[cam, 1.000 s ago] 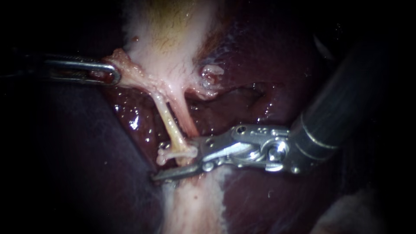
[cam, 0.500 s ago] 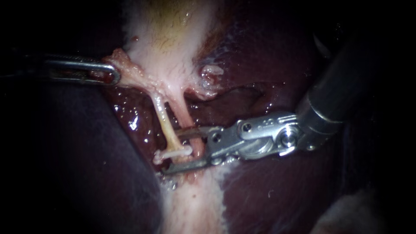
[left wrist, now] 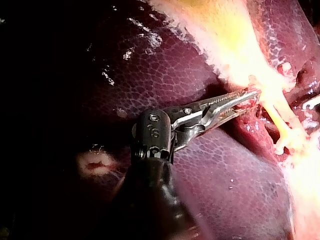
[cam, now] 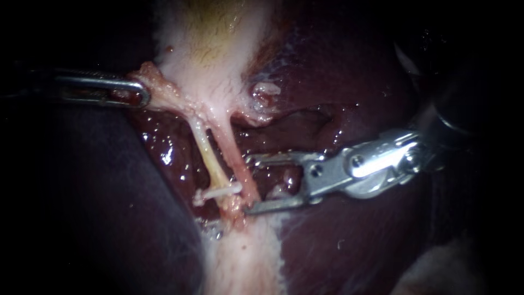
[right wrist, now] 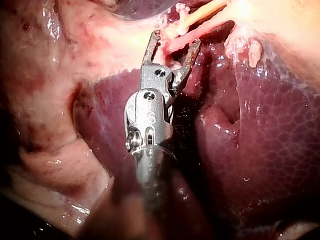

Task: Going back first clip left tube

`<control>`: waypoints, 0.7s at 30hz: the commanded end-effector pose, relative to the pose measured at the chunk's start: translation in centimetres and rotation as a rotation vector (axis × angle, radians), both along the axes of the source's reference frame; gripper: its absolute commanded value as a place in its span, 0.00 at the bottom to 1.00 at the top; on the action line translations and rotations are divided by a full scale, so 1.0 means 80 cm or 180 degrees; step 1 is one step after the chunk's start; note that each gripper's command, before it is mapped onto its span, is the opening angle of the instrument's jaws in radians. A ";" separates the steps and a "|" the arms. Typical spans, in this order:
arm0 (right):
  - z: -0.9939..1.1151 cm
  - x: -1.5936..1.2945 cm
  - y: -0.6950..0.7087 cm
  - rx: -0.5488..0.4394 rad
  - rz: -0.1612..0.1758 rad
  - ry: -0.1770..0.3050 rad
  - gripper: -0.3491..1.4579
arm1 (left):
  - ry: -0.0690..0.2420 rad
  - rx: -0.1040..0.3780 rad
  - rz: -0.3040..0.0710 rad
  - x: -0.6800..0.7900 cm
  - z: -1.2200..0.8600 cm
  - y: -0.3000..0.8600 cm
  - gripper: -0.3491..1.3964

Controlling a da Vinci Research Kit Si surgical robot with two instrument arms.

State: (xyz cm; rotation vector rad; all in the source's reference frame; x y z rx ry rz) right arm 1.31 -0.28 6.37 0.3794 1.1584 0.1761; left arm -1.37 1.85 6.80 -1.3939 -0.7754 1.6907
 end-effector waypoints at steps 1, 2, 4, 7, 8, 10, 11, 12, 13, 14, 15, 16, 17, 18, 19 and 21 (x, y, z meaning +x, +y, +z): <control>-0.0004 -0.0007 0.0001 0.0000 0.0004 0.0000 0.47 | 0.0000 0.0000 0.0001 0.0000 0.0000 0.0000 0.00; -0.0007 -0.0014 0.0003 -0.0011 0.0006 -0.0001 0.47 | 0.0000 0.0000 0.0001 0.0000 0.0000 0.0000 0.00; -0.0015 -0.0030 0.0007 -0.0013 0.0020 -0.0007 0.47 | -0.0001 0.0000 0.0001 0.0001 0.0000 0.0000 0.00; -0.0024 -0.0051 0.0013 -0.0029 0.0025 -0.0009 0.47 | -0.0001 -0.0001 0.0002 0.0001 0.0001 0.0000 0.00; -0.0026 -0.0056 0.0014 -0.0042 0.0019 -0.0005 0.47 | 0.0000 -0.0001 0.0001 0.0000 0.0002 0.0001 0.00; -0.0029 -0.0066 0.0016 -0.0054 0.0011 0.0000 0.47 | 0.0000 -0.0001 0.0001 0.0000 0.0003 0.0001 0.00; -0.0030 -0.0070 0.0016 -0.0052 0.0010 0.0001 0.47 | 0.0000 -0.0001 0.0001 0.0001 0.0004 0.0002 0.00; -0.0031 -0.0073 0.0016 -0.0051 0.0006 0.0003 0.47 | 0.0000 -0.0002 0.0001 0.0001 0.0004 0.0002 0.00; -0.0031 -0.0075 0.0016 -0.0051 0.0004 0.0004 0.47 | 0.0000 -0.0002 0.0001 0.0001 0.0004 0.0002 0.00; -0.0031 -0.0077 0.0016 -0.0051 0.0003 0.0005 0.47 | 0.0000 -0.0002 0.0001 0.0001 0.0005 0.0002 0.00; -0.0031 -0.0078 0.0016 -0.0051 0.0001 0.0006 0.47 | 0.0000 -0.0002 0.0001 0.0001 0.0005 0.0002 0.00; -0.0031 -0.0079 0.0016 -0.0067 -0.0006 0.0010 0.47 | 0.0000 -0.0002 0.0001 0.0001 0.0005 0.0002 0.00; -0.0031 -0.0079 0.0016 -0.0067 -0.0006 0.0010 0.47 | 0.0000 -0.0002 0.0001 0.0001 0.0005 0.0002 0.00; -0.0031 -0.0079 0.0016 -0.0067 -0.0006 0.0010 0.47 | 0.0000 -0.0002 0.0001 0.0001 0.0005 0.0002 0.00; -0.0032 -0.0079 0.0017 -0.0067 -0.0006 0.0010 0.47 | 0.0000 -0.0003 0.0001 0.0001 0.0005 0.0002 0.00; -0.0032 -0.0079 0.0017 -0.0066 -0.0006 0.0010 0.47 | 0.0001 -0.0004 0.0001 0.0000 0.0006 0.0002 0.00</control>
